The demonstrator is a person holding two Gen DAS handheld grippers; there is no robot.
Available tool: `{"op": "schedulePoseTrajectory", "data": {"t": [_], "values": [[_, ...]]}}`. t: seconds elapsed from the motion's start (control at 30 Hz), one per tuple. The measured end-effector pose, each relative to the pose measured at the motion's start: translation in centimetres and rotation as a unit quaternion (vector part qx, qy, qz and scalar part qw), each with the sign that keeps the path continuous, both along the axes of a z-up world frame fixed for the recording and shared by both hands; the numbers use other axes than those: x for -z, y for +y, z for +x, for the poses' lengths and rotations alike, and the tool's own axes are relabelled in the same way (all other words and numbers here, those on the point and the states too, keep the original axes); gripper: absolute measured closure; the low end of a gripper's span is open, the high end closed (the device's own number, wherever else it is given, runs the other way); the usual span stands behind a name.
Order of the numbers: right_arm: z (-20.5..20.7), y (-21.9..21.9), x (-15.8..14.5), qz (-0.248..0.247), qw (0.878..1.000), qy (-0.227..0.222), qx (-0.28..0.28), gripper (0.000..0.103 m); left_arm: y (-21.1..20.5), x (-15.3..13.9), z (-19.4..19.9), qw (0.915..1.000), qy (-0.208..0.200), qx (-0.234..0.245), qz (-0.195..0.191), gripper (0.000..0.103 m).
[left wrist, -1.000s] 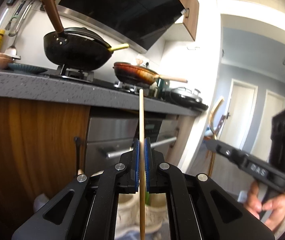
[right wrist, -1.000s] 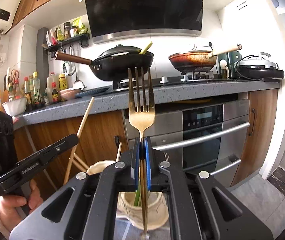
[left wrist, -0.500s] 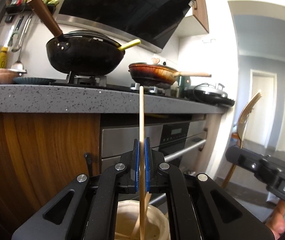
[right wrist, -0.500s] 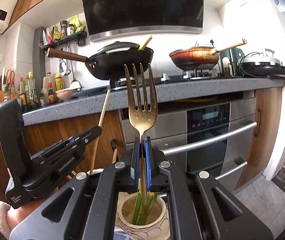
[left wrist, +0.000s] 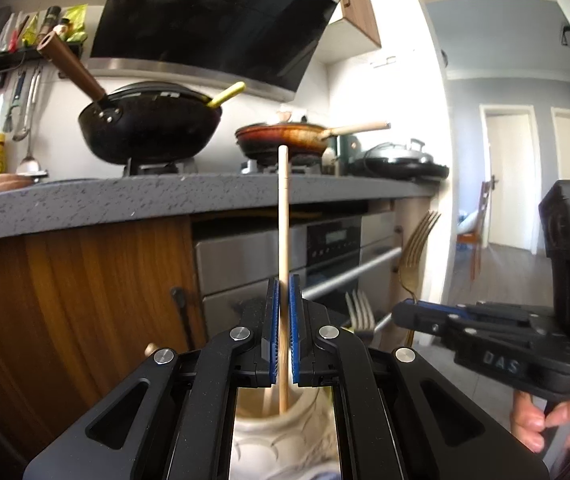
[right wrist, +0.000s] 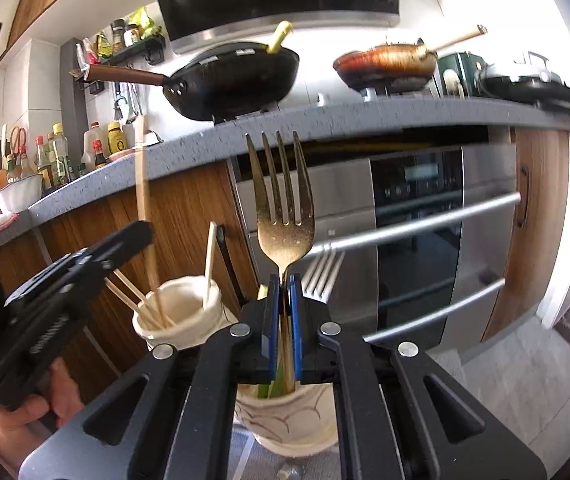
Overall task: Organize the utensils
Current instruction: 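Lower the chopstick into the tall cup while the right tool drops the gold fork into the short cup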
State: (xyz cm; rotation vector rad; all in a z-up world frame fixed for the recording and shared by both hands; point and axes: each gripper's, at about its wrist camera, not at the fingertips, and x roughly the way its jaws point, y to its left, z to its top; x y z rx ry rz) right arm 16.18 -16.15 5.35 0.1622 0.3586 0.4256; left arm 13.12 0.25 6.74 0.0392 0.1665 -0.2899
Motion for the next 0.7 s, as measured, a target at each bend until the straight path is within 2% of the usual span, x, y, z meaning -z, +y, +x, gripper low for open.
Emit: {"op": "schedulePoseTrajectory", "data": {"t": [0.3,0.5,0.7], "values": [[0.5,-1.0,1.2,0.015,1.000,0.025,0.012,0.098,2.0,0.7,-0.3,0.9990,0.038,-0.017,-0.015,0.097],[1.2,-1.5,1.6,0.020,0.999,0.036,0.021,0.098,2.0,0.9,-1.0,0.9988,0.045,-0.015,-0.012,0.091],[1.3,-1.3,1.7,0.012,0.999,0.036,0.026,0.097,2.2,1.1,-1.9,0.9986,0.049,-0.010,-0.019,0.074]]}}
